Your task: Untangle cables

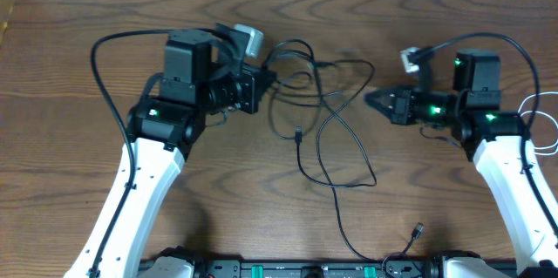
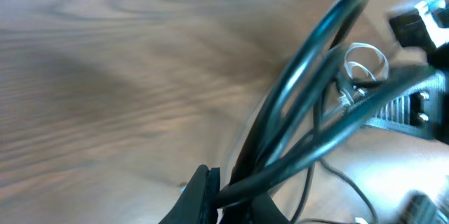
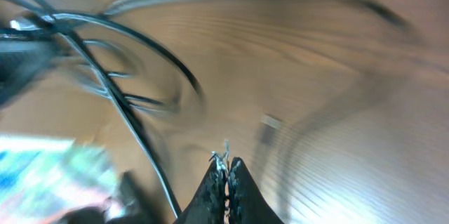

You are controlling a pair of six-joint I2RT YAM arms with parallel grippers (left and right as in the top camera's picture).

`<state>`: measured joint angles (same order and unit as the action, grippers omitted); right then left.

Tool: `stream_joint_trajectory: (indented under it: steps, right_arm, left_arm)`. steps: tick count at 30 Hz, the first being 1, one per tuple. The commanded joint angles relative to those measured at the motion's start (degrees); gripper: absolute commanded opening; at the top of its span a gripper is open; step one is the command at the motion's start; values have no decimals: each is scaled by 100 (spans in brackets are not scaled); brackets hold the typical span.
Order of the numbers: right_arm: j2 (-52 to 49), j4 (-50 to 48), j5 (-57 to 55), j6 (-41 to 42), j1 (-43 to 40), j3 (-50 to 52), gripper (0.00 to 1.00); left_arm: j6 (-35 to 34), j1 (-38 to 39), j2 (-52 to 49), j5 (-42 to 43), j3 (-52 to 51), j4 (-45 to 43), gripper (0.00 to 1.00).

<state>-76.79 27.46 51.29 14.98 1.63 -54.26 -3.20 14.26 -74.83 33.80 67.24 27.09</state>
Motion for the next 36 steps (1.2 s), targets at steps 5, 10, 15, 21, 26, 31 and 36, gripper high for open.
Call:
stream_joint_trajectory:
  steps: [5,10,15,21,26,31,36]
  right_arm:
    - [37,778,-2011,122,-142,-2,1]
    - [37,789,-2026,2,-70,0,1]
    - [37,332,-981,-765,48,0,1]
    - [37,-592,977,-1923,422,0,1]
    - [37,-1008,1172,-2090,798,0,1]
    - [37,-1222,1137,-2304,1154,0,1]
    - [37,-1244,772,-2297,1349,0,2]
  left_arm:
    - [-20,-122,79,-428,129,-66,8]
    - [-20,-122,79,-426,129,-87,8]
    - [35,-122,79,72,129,-153,8]
    - [750,-122,79,1397,129,-236,8]
    - [903,-118,79,1980,129,-243,8]
    - [922,-116,79,2127,129,-243,7]
    - [920,-28,79,2133,129,-291,8]
